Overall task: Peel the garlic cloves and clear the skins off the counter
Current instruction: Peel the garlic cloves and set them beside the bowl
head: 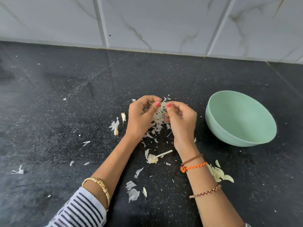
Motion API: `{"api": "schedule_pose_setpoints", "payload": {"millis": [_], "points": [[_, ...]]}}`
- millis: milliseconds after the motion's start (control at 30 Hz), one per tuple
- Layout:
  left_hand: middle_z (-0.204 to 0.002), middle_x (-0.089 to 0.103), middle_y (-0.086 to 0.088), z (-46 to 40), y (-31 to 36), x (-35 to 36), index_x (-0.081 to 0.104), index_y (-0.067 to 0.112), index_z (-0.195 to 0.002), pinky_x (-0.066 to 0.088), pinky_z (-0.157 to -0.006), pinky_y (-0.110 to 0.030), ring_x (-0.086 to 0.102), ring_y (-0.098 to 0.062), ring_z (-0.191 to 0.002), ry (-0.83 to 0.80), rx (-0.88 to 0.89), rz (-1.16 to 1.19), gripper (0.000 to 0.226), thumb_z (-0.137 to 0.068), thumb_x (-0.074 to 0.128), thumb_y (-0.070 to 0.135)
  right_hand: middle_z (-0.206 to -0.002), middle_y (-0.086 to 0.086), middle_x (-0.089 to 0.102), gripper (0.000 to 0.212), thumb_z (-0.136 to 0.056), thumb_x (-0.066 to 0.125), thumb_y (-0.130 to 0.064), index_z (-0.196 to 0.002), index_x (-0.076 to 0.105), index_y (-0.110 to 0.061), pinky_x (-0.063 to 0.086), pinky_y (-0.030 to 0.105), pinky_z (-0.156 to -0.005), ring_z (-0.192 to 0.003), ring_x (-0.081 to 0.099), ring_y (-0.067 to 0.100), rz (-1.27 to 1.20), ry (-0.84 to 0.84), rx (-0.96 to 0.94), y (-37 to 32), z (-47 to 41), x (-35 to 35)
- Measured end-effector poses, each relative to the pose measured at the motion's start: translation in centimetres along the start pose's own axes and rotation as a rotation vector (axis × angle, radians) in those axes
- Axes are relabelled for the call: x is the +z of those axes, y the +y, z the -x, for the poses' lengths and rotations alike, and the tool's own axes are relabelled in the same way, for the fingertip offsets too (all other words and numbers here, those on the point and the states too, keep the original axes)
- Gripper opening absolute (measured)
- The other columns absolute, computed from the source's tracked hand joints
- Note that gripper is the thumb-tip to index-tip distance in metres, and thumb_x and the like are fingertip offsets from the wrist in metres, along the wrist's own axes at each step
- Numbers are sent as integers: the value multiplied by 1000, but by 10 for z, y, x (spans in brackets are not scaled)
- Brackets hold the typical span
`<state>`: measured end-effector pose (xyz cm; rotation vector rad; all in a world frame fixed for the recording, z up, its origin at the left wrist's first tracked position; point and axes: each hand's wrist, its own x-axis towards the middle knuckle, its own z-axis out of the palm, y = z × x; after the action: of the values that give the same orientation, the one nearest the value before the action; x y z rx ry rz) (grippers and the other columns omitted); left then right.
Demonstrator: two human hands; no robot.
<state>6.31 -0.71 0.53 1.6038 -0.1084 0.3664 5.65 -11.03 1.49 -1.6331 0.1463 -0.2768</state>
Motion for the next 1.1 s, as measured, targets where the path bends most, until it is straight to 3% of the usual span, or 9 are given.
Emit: {"api": "schedule_pose_setpoints", "payload": {"millis": [167, 400, 500, 633, 833, 967, 1033, 1100], "points": [[-84, 64, 14, 1, -1, 0, 63, 26, -87, 46, -65, -12, 60, 5, -77, 11, 8, -16, 27, -85, 62, 0, -73, 1, 66, 12, -88, 60, -7, -83, 66, -17, 53, 20, -59, -62, 60, 2, 24, 8, -1, 1, -2, -2], [-76, 65, 8, 0, 3, -2, 65, 21, -77, 46, -64, -11, 59, 4, -68, 42, -32, 18, 27, -82, 63, -6, -76, 0, 67, 10, -87, 62, -7, -83, 67, -15, 56, 26, -65, -68, 62, 6, 106, -5, -60, 4, -2, -1], [-74, 64, 8, 0, 2, -3, 64, 23, -74, 45, -63, -11, 57, 3, -65, 33, -11, -18, 31, -82, 62, -7, -74, -5, 65, 8, -87, 62, -6, -85, 68, -11, 53, 20, -63, -65, 60, 2, 136, -12, -91, 4, -2, -1], [-73, 64, 6, 0, -2, -2, 62, 27, -72, 47, -62, -19, 56, -10, -66, 75, 17, -57, 30, -79, 63, -2, -70, -17, 58, 6, -86, 62, -4, -84, 68, -6, 43, 5, -59, -63, 57, -10, 225, -8, -240, 2, 1, 1], [-73, 63, 4, 3, 0, 2, 56, 28, -69, 47, -65, -28, 57, -25, -71, 157, 96, -79, 19, -72, 56, 9, -70, -15, 57, 6, -85, 62, -2, -86, 68, -3, 42, 4, -59, -64, 56, -12, 269, 8, -369, 2, 3, 4], [-67, 66, 8, 2, 2, 2, 56, 20, -71, 48, -63, -21, 59, -9, -65, 137, 31, 107, 29, -79, 60, -8, -67, -14, 60, 11, -86, 61, -1, -82, 69, -7, 47, 11, -59, -60, 57, -7, 184, -7, -290, -2, 1, -1], [-65, 67, 7, 0, 1, 3, 55, 16, -72, 49, -64, -22, 60, -8, -64, 137, -24, 185, 32, -81, 57, -14, -65, -10, 61, 19, -87, 59, 1, -77, 68, -12, 50, 17, -56, -55, 56, -3, 75, -57, -178, -8, 0, -4], [-63, 67, 7, -1, 2, 2, 56, 14, -73, 50, -68, -24, 61, -7, -64, 153, -72, 237, 30, -82, 56, -15, -63, -6, 60, 25, -89, 55, 3, -74, 67, -15, 46, 14, -51, -52, 53, -1, -67, -153, -55, -15, 2, -5]]}}
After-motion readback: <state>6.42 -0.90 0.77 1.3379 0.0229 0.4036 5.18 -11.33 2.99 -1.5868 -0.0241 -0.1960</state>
